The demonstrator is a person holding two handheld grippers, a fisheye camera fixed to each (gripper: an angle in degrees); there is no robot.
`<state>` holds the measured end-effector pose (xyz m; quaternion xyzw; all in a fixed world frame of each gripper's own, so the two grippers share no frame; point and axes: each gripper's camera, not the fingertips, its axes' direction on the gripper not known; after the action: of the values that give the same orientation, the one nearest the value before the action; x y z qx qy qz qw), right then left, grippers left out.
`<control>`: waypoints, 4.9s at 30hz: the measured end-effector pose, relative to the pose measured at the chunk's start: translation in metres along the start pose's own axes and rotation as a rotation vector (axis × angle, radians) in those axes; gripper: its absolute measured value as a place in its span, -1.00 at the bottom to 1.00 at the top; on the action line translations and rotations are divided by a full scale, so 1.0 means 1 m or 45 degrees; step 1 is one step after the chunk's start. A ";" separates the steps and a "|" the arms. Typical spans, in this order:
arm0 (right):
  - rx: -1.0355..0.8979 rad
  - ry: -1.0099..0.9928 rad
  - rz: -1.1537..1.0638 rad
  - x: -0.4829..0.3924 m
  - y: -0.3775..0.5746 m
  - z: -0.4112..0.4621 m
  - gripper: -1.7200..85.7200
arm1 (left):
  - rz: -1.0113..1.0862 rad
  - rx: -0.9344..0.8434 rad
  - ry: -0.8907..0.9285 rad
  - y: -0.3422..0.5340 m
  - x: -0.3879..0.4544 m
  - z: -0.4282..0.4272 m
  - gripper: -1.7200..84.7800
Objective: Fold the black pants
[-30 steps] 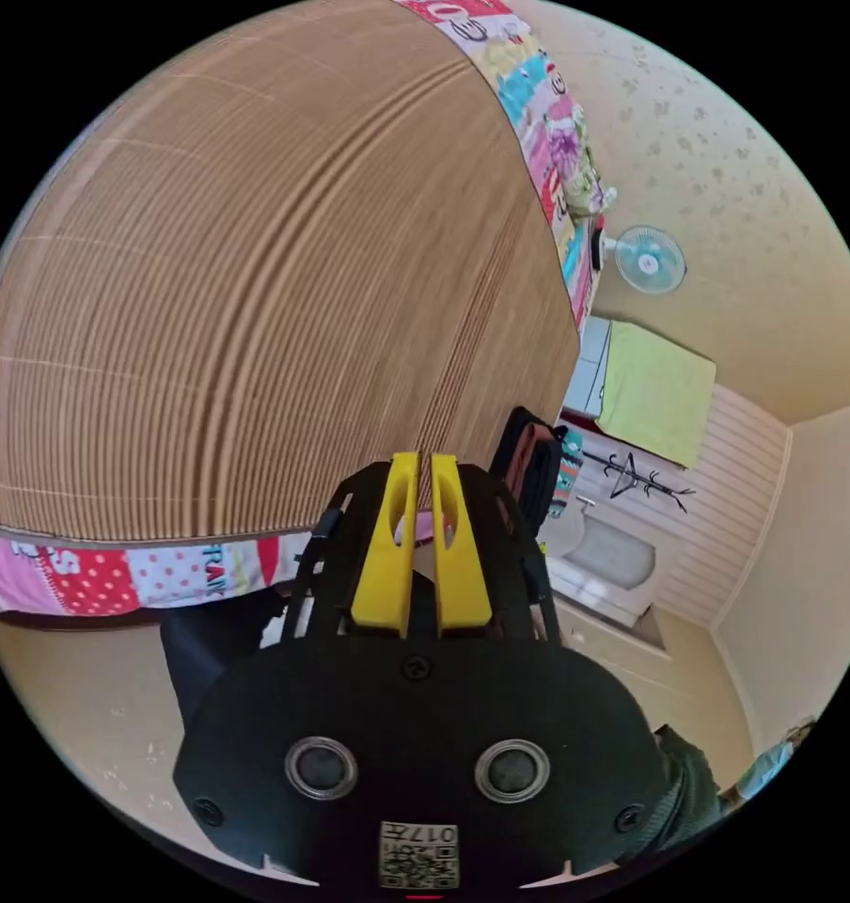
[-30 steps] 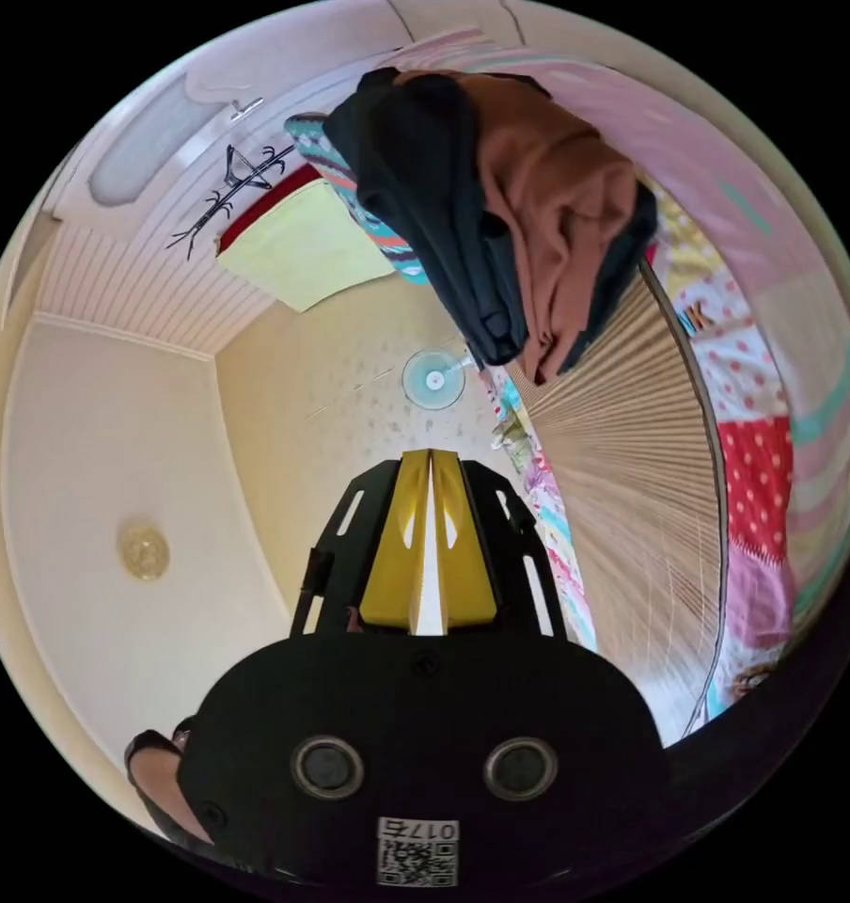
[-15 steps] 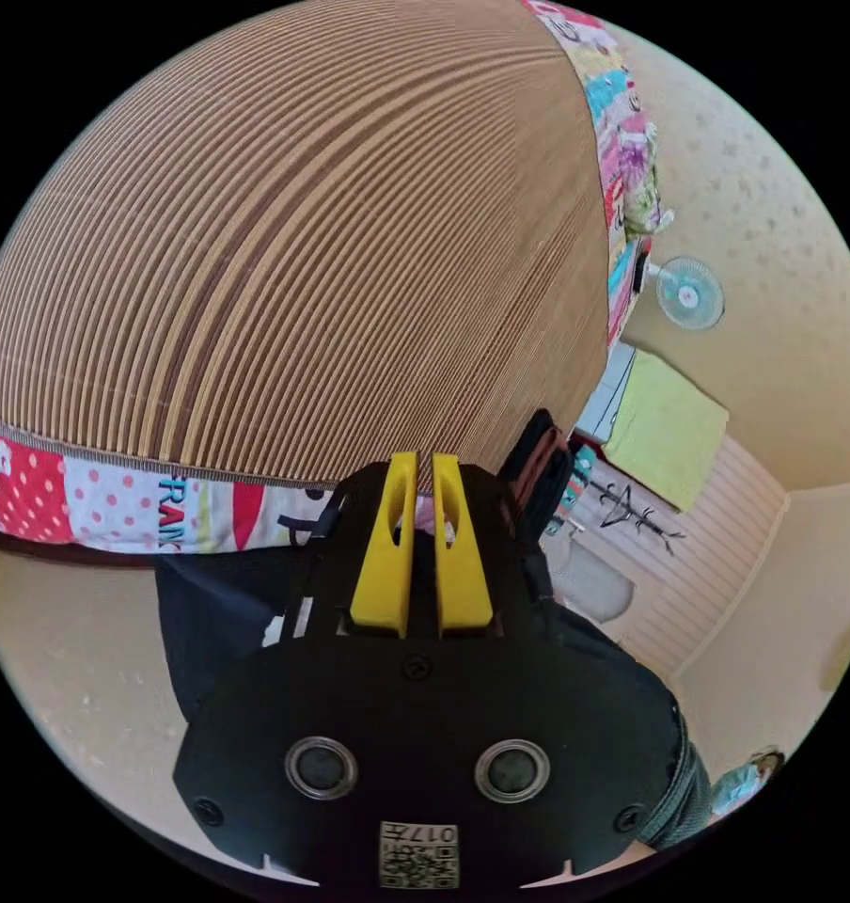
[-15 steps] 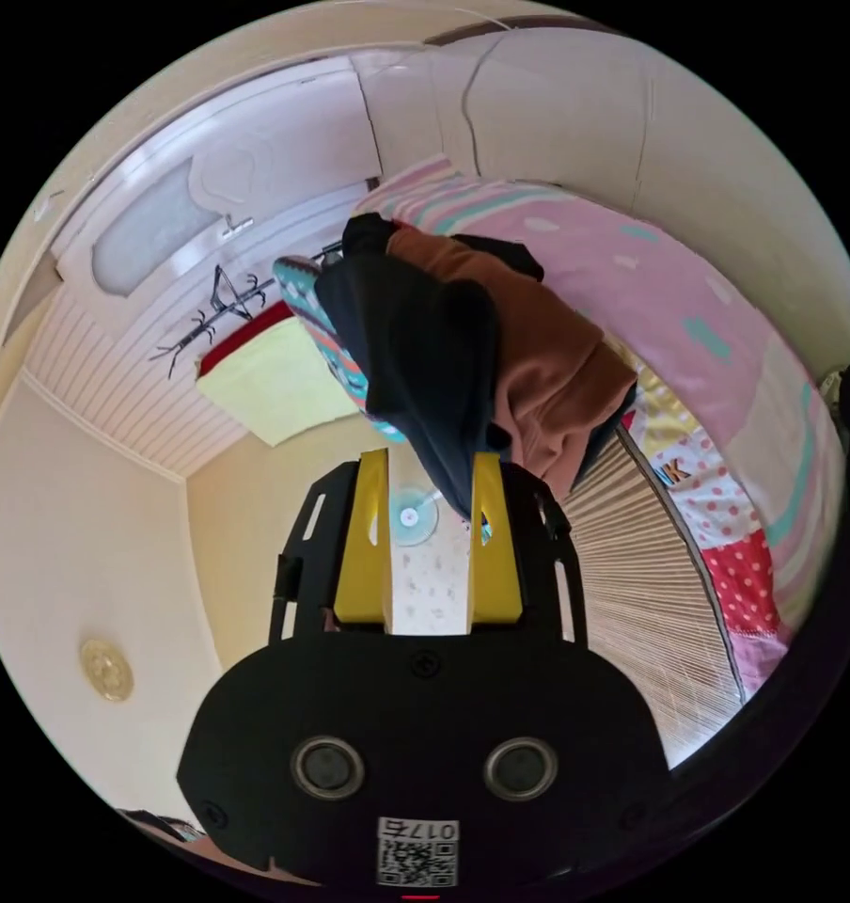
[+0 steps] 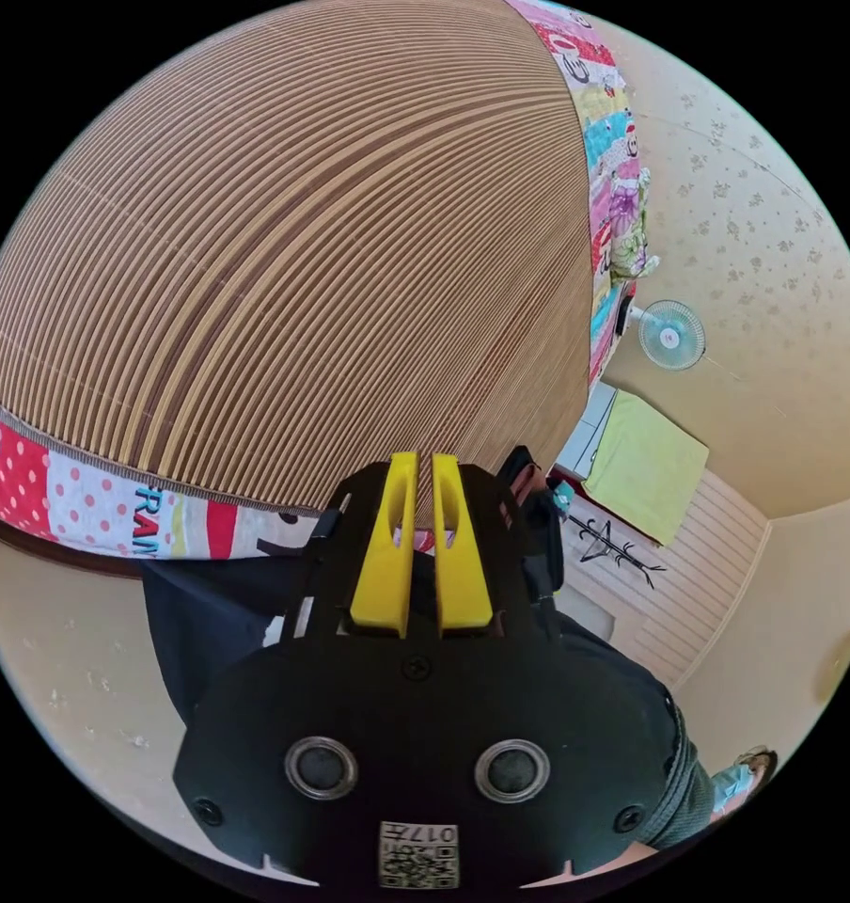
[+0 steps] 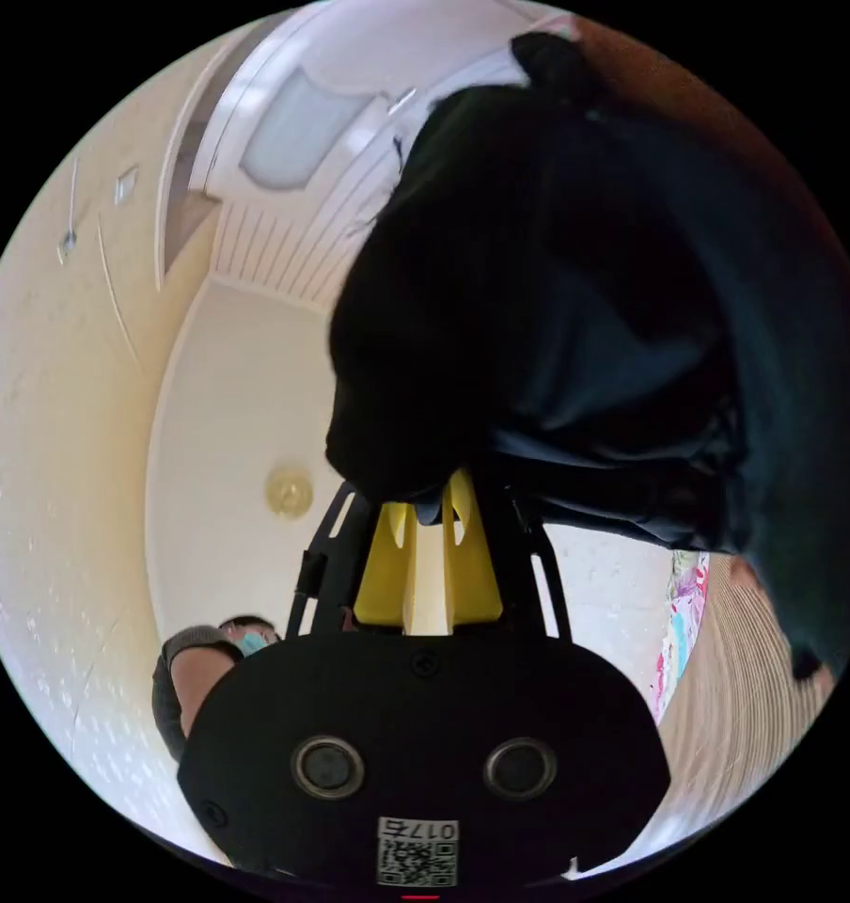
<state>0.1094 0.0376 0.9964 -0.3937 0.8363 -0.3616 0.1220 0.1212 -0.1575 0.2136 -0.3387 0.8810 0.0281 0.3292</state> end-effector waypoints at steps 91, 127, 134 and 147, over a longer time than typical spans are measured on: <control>-1.754 -0.808 -0.241 0.362 0.429 0.145 -0.88 | 1.697 -0.082 0.332 -0.236 0.202 0.107 -0.78; -2.259 -0.234 -0.704 0.218 0.476 0.021 -0.94 | 2.803 -0.318 2.070 -0.065 0.342 0.106 -0.78; -2.414 0.155 -0.739 0.273 0.445 0.014 -0.82 | 2.463 -0.774 3.144 -0.028 0.376 0.130 -0.78; -2.234 -0.953 0.470 0.278 0.453 0.059 -0.75 | 2.437 -1.456 2.309 0.133 0.490 0.185 -0.78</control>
<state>-0.3039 -0.0059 0.6595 -0.2967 0.7644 0.5639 0.0979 -0.1279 -0.2884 -0.2476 0.3888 0.5358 0.3566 -0.6592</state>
